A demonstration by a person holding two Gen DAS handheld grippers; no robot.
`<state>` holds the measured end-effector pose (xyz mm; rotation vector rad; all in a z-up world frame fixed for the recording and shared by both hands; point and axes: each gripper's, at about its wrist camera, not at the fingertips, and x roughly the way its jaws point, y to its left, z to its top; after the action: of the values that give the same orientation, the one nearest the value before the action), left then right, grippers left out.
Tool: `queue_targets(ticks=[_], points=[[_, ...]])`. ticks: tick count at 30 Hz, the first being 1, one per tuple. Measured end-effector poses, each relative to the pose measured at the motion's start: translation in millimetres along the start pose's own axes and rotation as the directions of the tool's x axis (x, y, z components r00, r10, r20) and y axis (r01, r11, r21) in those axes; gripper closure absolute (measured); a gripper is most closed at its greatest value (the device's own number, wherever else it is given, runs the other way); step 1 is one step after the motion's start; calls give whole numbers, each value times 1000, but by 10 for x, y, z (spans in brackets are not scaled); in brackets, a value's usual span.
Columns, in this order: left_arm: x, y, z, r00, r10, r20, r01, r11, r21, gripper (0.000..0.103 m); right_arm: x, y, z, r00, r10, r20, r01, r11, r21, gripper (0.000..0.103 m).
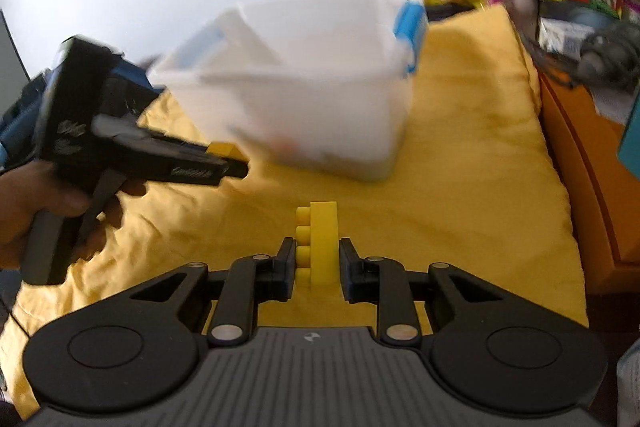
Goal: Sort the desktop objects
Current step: 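Carry both yellow bricks over the white bin and open both tools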
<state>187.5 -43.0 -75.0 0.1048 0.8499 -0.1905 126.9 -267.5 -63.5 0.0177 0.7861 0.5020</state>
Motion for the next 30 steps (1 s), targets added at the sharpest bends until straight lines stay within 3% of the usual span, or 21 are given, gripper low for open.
queue_targets(ticks=[6, 9, 13, 19, 21, 22, 23, 25, 28, 30], points=[[-789, 277, 146, 996, -35, 79, 38, 998, -39, 66, -198, 157, 451, 992, 50, 116, -48, 999, -24, 78], [-970, 385, 352, 991, -48, 124, 54, 997, -47, 66, -240, 206, 749, 984, 53, 169, -45, 998, -51, 78], [-1055, 472, 629, 984, -9, 176, 17, 999, -42, 66, -167, 227, 1130, 978, 46, 201, -31, 997, -76, 78], [-897, 544, 1107, 983, 22, 182, -13, 999, -51, 65, 51, 178, 1514, 983, 21, 182, -7, 997, -80, 78], [-815, 530, 1222, 984, 38, 171, -28, 998, -59, 46, 173, 150, 1593, 988, 10, 153, 3, 997, -82, 76], [-776, 517, 1260, 985, 60, 159, -51, 997, -62, 21, 230, 145, 1594, 991, -1, 137, 13, 996, -85, 66], [-711, 494, 1305, 985, 90, 145, -82, 995, -61, 13, 293, 131, 1598, 992, -18, 123, 29, 996, -87, 42], [-582, 479, 1332, 985, 108, 138, -102, 993, -52, 13, 362, 90, 1575, 989, -66, 135, 76, 994, -73, 14], [-351, 512, 1329, 988, 142, 55, -139, 988, -61, 13, 407, 5, 1543, 990, -86, 116, 92, 995, -49, 11], [-286, 550, 1309, 988, 153, 19, -151, 985, -79, 13, 415, -33, 1527, 990, -98, 99, 101, 995, -23, 0]])
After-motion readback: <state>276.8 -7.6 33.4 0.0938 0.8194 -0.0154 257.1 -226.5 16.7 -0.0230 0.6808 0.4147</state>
